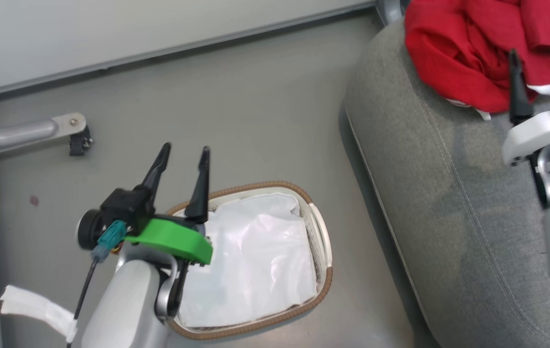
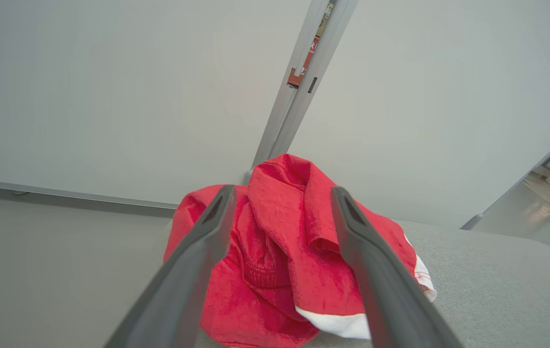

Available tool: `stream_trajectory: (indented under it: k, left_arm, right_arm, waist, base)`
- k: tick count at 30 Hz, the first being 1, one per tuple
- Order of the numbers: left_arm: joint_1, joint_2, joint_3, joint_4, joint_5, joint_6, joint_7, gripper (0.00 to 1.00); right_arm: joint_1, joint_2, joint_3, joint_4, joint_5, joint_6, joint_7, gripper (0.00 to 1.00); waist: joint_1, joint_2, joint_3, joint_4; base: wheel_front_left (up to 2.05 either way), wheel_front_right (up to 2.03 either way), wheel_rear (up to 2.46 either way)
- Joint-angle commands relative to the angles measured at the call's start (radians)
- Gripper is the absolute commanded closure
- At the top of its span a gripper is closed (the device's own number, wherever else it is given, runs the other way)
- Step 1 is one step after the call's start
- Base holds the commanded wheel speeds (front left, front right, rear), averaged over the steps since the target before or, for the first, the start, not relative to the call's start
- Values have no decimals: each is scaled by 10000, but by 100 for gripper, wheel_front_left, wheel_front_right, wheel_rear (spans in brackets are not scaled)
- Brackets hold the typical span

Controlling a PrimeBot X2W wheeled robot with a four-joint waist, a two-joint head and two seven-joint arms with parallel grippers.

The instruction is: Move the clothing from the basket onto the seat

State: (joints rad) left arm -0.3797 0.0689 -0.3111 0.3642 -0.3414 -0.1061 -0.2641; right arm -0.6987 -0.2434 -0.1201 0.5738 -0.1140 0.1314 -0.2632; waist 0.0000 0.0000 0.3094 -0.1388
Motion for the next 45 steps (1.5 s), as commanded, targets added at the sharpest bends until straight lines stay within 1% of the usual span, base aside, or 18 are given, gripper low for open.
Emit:
stream_trajectory:
  k: [1, 6, 11, 15, 18, 24, 31, 38, 45]
  left_arm:
    - [346, -40, 296, -15, 168, 78, -2, 0]
    - [1143, -104, 1334, -9, 363, 272, -3, 0]
    - [1822, -154, 2057, -104, 436, 306, -3, 0]
    - [2411, -174, 2629, -283, 407, 310, -3, 0]
    - [2778, -180, 2821, -350, 433, 249, -3, 0]
    - [3415, -182, 2880, -533, 173, 206, -3, 0]
    - [3740, -180, 2715, -590, -26, 171, -3, 0]
    - [3627, -179, 2638, -614, 91, 182, -3, 0]
    - [3598, -180, 2632, -536, 128, 173, -3, 0]
  right_arm:
    - [245, 299, -16, -22, 49, -14, -23, 0]
    - [981, 1159, 80, -248, 322, -14, -23, 0]
    - [1836, 1709, 280, -515, 649, -14, -22, 0]
    - [2610, 1885, 501, -910, 1003, -13, -23, 0]
    - [3189, 1925, 839, -1175, 1468, -14, -23, 0]
    - [4145, 1905, 1261, -1623, 2166, -14, -23, 0]
    - [4865, 1909, 1548, -2050, 2440, -14, -23, 0]
    - [5041, 1910, 1823, -2178, 2507, -13, -23, 0]
    - [5050, 1910, 1889, -2187, 2566, -13, -23, 0]
  waist:
    - [0, 0, -777, 499]
    - [0, 0, -1337, 823]
    - [0, 0, -1703, 1050]
    - [0, 0, -1998, 1120]
    - [0, 0, -2142, 1209]
    - [0, 0, -2308, 1234]
    - [0, 0, -2361, 1238]
    - [0, 0, -2348, 1184]
    - [0, 0, -2386, 1160]
  base:
    - [0, 0, 0]
    - [0, 0, 0]
    - [0, 0, 0]
    - [0, 0, 0]
    - [0, 0, 0]
    - [0, 0, 0]
    - [0, 0, 0]
    - [0, 0, 0]
    - [0, 0, 0]
